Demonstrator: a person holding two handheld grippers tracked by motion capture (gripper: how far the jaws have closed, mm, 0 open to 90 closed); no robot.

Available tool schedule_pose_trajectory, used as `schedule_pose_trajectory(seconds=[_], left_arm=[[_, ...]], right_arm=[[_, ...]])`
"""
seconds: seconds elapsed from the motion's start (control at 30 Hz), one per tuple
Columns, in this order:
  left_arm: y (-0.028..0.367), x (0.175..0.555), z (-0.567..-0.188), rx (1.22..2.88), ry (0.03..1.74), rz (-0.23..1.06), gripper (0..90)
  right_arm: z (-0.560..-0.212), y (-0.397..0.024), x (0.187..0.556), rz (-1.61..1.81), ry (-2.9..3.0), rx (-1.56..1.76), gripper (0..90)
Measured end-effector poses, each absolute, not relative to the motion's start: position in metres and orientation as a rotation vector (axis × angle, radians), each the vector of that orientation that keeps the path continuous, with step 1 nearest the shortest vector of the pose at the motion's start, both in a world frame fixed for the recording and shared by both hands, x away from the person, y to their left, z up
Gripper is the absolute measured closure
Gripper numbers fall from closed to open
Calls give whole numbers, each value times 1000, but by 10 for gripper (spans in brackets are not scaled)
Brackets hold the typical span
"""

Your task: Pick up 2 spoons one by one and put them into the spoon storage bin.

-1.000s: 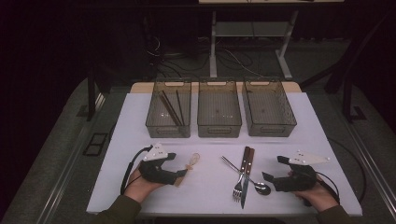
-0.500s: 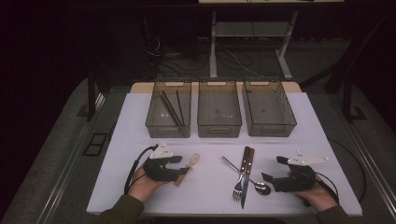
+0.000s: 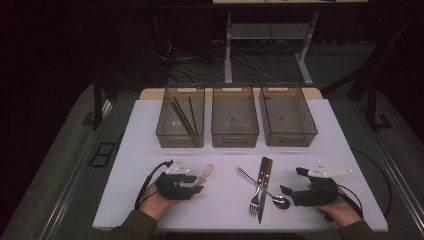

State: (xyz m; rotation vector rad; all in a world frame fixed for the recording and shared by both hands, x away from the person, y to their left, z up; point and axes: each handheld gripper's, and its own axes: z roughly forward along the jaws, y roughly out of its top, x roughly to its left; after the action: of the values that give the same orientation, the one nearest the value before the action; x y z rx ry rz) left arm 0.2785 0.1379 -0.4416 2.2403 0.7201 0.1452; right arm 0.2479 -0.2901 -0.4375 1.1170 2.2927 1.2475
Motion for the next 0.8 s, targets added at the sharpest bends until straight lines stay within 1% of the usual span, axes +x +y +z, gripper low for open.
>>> schedule_pose_trajectory(seconds=[0.27, 0.47, 0.63, 0.8], left_arm=[[136, 270, -444, 2291, 735, 171, 560], [130, 265, -443, 2338, 730, 236, 578], [129, 266, -442, 2340, 745, 227, 656], [129, 268, -441, 2337, 765, 218, 709]], right_arm=[[-437, -290, 248, 1246, 2293, 1106, 114], [-438, -289, 248, 1235, 2298, 1100, 114], [-438, -289, 247, 1234, 2302, 1104, 114], [-438, -288, 247, 1234, 2304, 1099, 114]])
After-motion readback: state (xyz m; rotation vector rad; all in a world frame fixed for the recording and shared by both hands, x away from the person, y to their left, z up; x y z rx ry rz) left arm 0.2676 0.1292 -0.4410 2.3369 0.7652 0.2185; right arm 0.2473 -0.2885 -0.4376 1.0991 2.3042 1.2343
